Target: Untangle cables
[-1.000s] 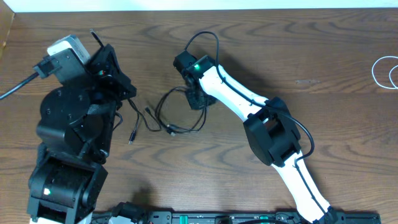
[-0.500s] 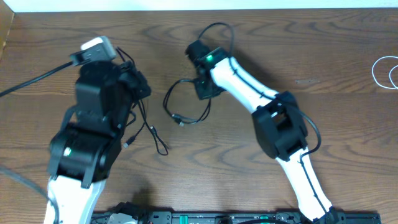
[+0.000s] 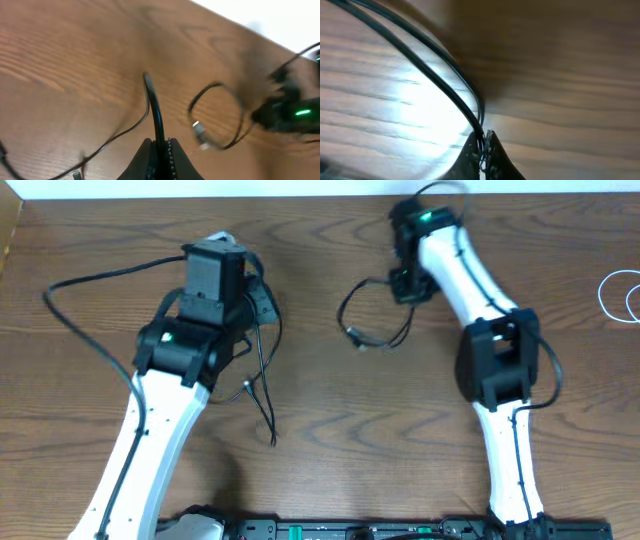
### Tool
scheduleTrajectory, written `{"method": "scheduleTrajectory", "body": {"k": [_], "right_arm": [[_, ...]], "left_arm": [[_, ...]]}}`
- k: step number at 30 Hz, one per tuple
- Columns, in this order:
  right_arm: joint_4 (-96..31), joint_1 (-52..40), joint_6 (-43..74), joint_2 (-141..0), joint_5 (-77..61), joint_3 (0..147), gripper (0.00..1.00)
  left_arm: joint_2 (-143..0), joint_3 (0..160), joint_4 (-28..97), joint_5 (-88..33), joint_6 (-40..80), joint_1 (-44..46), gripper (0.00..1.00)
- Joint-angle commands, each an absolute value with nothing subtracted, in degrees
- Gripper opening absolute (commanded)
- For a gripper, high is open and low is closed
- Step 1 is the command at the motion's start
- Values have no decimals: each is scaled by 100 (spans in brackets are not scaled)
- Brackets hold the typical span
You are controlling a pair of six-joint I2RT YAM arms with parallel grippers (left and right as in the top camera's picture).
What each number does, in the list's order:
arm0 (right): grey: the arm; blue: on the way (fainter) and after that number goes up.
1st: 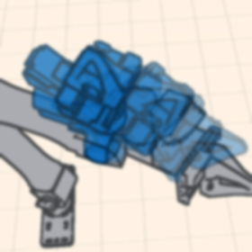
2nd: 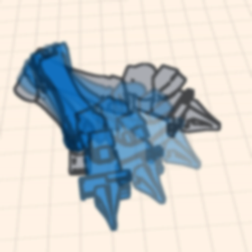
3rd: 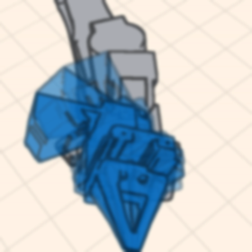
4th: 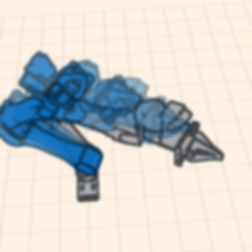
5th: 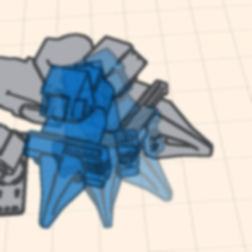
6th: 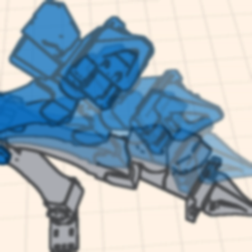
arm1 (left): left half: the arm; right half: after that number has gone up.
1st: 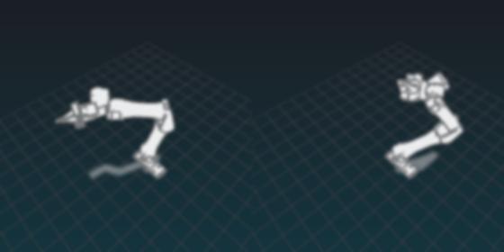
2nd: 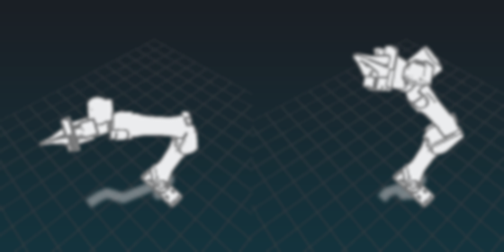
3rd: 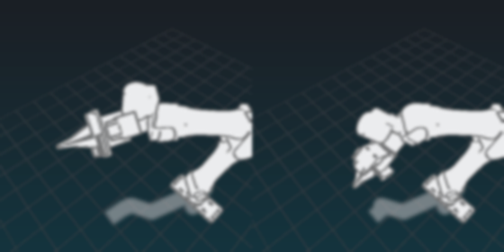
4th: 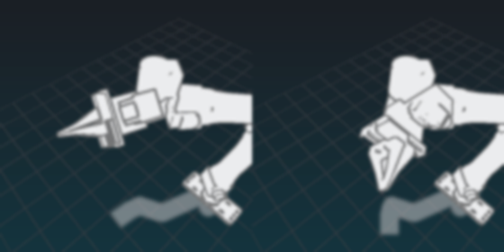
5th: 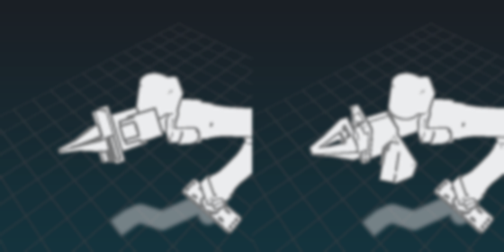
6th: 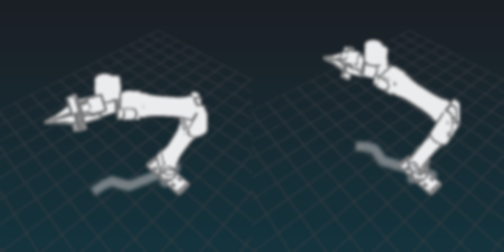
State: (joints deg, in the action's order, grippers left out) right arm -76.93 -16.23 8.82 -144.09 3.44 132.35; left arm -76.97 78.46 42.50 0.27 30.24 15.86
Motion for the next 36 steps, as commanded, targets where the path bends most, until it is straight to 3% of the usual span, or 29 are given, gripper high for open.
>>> {"method": "scheduleTrajectory", "body": {"k": [1, 17, 23, 28, 29, 30, 31, 33, 34, 36], "right_arm": [[-7861, -919, 499, -14116, 36, 13926, 1], [-7352, 1575, 578, -12748, -139, 14138, 1], [-6934, 3002, 679, -12575, -1435, 14129, 1], [-6991, 3374, 659, -12591, -1192, 14099, 2], [-6989, 3404, 659, -12591, -1127, 14099, 12], [-6989, 3426, 659, -12591, -1107, 14099, 31], [-6993, 3446, 659, -12591, -1107, 14099, 60], [-7013, 3448, 659, -12591, -1105, 14099, 93], [-7028, 3446, 659, -12591, -1107, 14099, 99], [-7085, 3376, 657, -12591, -1304, 14099, 99]], "left_arm": [[-7872, 7898, 4348, -113, 3076, 1573, 8], [-7900, 7898, 4322, -110, 3079, 1573, 7], [-7902, 7898, 4305, -110, 3081, 1573, 8], [-7911, 7898, 4217, -110, 3277, 1573, 8], [-7911, 7898, 4217, -110, 3328, 1573, 7], [-7911, 7898, 4219, -113, 3334, 1573, 8], [-7913, 7898, 4219, -113, 3334, 1573, 8], [-7926, 7898, 4217, -113, 3334, 1573, 8], [-7937, 7898, 4217, -115, 3334, 1575, 7], [-7977, 7898, 4209, -191, 3321, 1601, 7]]}}
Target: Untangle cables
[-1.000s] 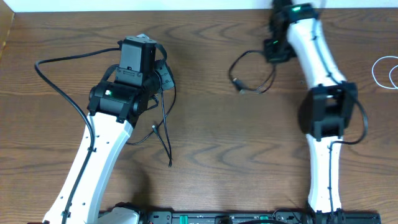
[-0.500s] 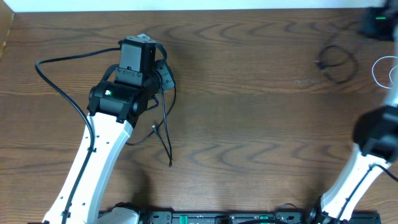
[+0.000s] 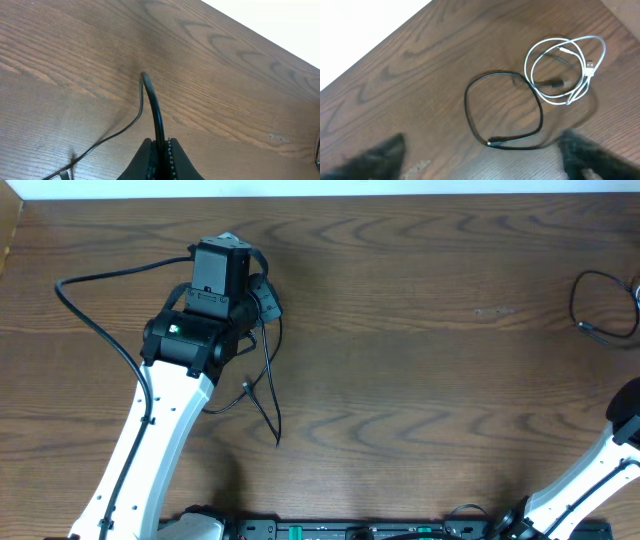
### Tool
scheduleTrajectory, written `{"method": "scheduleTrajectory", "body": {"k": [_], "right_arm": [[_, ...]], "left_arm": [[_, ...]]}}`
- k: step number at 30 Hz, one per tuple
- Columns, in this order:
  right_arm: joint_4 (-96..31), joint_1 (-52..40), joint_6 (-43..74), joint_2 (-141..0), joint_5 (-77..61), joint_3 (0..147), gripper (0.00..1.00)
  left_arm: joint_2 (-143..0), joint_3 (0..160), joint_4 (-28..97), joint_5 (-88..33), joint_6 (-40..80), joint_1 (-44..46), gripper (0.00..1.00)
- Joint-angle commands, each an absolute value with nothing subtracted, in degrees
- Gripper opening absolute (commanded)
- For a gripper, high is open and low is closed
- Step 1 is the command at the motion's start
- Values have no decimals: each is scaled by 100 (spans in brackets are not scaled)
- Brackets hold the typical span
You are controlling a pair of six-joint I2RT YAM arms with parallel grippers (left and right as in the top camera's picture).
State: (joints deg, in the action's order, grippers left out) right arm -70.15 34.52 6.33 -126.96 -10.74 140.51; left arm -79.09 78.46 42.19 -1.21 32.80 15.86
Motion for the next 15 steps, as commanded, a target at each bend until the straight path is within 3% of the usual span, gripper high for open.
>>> {"method": "scheduleTrajectory", "body": {"k": [1, 9, 15], "right_arm": [[-7126, 3336, 534, -12591, -1514, 14099, 99], [-7697, 2676, -1031, -12591, -4324, 14099, 99], [-7940, 1697, -1658, -12591, -5339, 14099, 99]], "left_arm": [[-7999, 7898, 4176, -272, 3271, 1612, 7], [-8068, 7898, 2449, -1804, 2602, 1621, 8], [-8071, 7898, 1074, -1837, 3433, 1621, 8]]}}
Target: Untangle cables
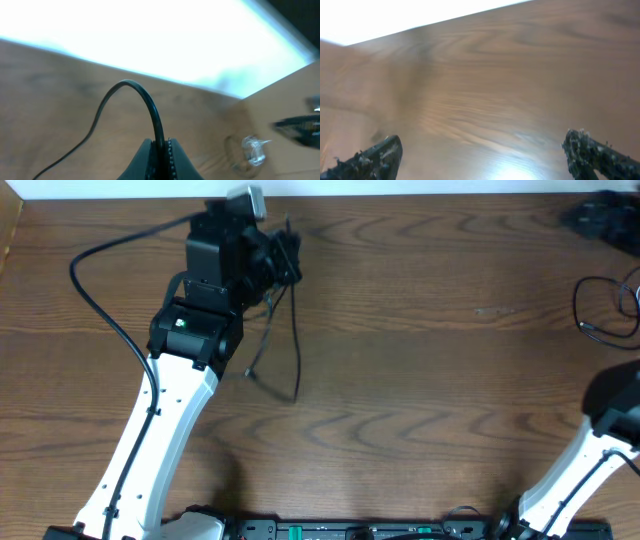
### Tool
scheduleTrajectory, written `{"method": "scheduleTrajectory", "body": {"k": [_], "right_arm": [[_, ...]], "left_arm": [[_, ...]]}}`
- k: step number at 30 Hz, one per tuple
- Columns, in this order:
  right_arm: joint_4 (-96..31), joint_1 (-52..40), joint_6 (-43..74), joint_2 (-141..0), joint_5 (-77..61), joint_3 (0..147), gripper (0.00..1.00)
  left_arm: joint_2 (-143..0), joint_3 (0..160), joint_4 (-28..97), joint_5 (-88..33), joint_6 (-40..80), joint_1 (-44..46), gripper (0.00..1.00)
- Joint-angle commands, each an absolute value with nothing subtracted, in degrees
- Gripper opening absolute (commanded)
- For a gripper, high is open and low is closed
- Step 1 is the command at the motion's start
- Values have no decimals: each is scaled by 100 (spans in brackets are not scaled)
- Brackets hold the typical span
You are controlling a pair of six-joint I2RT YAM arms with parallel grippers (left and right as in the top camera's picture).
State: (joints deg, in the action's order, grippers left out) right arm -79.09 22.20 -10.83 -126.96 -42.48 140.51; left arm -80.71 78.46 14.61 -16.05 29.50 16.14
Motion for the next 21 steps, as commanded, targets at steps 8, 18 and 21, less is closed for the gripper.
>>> {"method": "scheduleTrajectory", "body": {"k": [8, 18, 21], "right_arm": [[-7415, 322, -1787, -12591, -5913, 14099, 99], [-6945, -1212, -2464, -12591, -7030, 14099, 99], [-6989, -1538, -2703, -12591, -7146, 14099, 99]], "left_arm": [[-8082, 7898, -34, -1120, 4993, 1621, 7], [-8082, 7898, -355, -1109, 5459, 1621, 8], [-8082, 7898, -355, -1129, 5459, 1621, 8]]}}
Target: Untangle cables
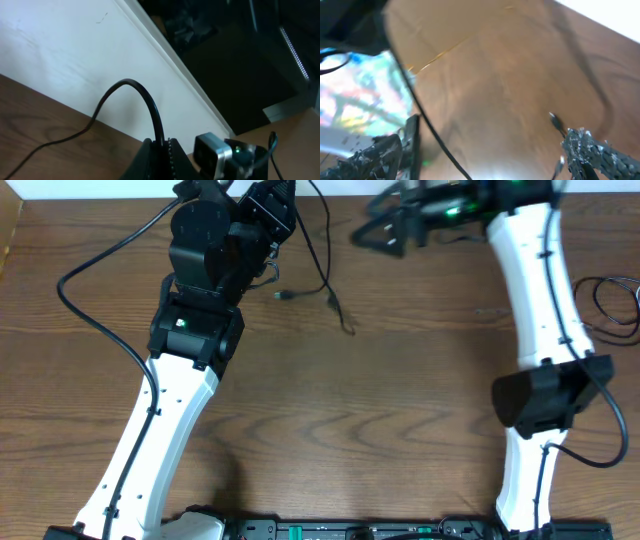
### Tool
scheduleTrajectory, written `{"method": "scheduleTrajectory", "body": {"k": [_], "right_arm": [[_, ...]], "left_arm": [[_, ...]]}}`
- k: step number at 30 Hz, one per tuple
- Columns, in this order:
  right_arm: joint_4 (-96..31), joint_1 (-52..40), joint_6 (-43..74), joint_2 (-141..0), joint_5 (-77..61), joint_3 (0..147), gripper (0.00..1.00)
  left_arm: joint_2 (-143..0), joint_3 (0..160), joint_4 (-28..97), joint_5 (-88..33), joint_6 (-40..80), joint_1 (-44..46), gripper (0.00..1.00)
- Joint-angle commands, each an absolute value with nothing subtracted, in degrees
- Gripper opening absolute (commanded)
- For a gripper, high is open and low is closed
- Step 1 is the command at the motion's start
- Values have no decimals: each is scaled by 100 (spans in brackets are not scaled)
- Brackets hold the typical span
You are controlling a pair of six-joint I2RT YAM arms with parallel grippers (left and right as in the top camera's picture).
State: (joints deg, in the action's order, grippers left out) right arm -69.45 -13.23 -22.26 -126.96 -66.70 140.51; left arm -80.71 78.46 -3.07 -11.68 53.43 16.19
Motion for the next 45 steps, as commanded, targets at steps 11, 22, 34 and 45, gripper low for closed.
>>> {"method": "scheduleTrajectory", "body": {"k": [11, 22, 34, 45], "right_arm": [[-7225, -1986, -3398, -12591, -7793, 14090, 86], [-6508, -2132, -2952, -12591, -7190, 14088, 27], [-6565, -1135, -1372, -12370, -4576, 14092, 1], [-7240, 923, -705, -10796, -2263, 14094, 1]], "left_arm": [[-8082, 7898, -349, -1372, 5457, 1623, 8], [-8082, 7898, 10, -1887, 5476, 1855, 8], [-8082, 7898, 1350, -1619, 5022, 1855, 45], [-8082, 7898, 2482, -718, 4847, 1857, 47]]}}
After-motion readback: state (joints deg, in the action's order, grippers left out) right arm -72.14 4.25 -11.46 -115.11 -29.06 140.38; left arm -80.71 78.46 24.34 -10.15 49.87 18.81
